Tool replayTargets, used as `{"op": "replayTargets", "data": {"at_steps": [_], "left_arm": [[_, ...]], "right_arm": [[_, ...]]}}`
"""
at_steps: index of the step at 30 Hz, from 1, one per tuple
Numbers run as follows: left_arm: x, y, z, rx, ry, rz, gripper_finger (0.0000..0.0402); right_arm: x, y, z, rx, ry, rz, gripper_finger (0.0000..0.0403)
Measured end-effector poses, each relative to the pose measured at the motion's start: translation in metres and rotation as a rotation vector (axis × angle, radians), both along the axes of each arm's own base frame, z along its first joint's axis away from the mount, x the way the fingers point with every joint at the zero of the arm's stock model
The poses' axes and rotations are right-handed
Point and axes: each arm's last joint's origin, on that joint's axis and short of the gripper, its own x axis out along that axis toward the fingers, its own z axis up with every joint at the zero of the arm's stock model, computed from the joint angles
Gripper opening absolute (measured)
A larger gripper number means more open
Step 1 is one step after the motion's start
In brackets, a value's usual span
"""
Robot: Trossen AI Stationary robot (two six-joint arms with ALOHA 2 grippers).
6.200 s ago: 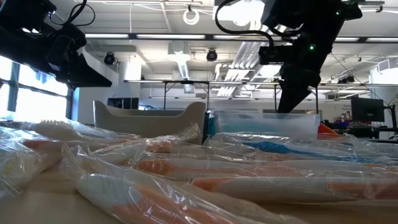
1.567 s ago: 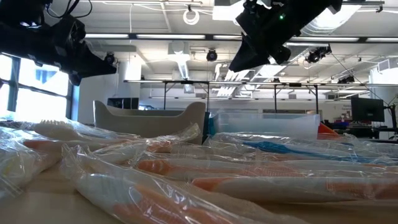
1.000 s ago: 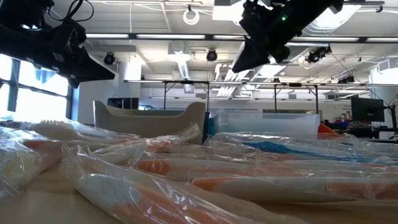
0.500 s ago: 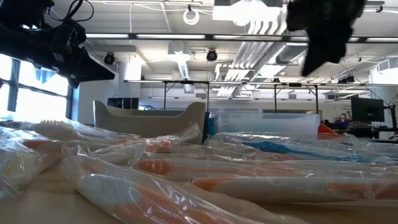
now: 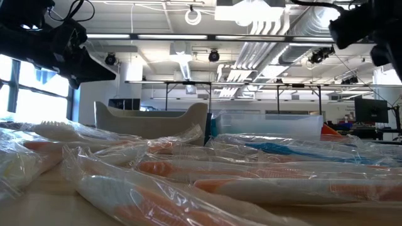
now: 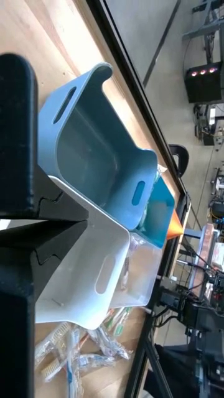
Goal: Pick & Place Toothbrushes
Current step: Put the blue toothbrush into the dark blue bin
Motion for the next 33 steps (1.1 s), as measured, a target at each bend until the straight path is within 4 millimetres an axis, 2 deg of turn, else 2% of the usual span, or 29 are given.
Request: {"op": "replayTargets", "data": {"at_steps": [4, 13, 22, 26, 33], "left_arm": [[0.000, 0.000, 0.000, 0.000, 0.000, 0.000, 0.0000], [0.000, 0.000, 0.000, 0.000, 0.000, 0.000, 0.0000], [0.000, 0.000, 0.000, 0.000, 0.000, 0.001, 0.0000], [0.000, 0.000, 0.000, 0.000, 0.001, 0.000, 0.0000], [0.000, 0.000, 0.000, 0.000, 0.000, 0.001, 0.0000]], "right_arm": [[-0.009, 0.010, -0.001, -0.028, 0.049, 0.004, 0.0004], [-0.023, 0.034, -0.001, -0.128, 0.000, 0.023, 0.0003], [-0.033, 0.046, -0.001, -0.126, 0.012, -0.008, 0.0014], [-0.035, 0.049, -0.007, -0.139, 0.031, -0.005, 0.0036], [-0.041, 0.054, -0.039, -0.153, 0.120, 0.060, 0.0117]]}}
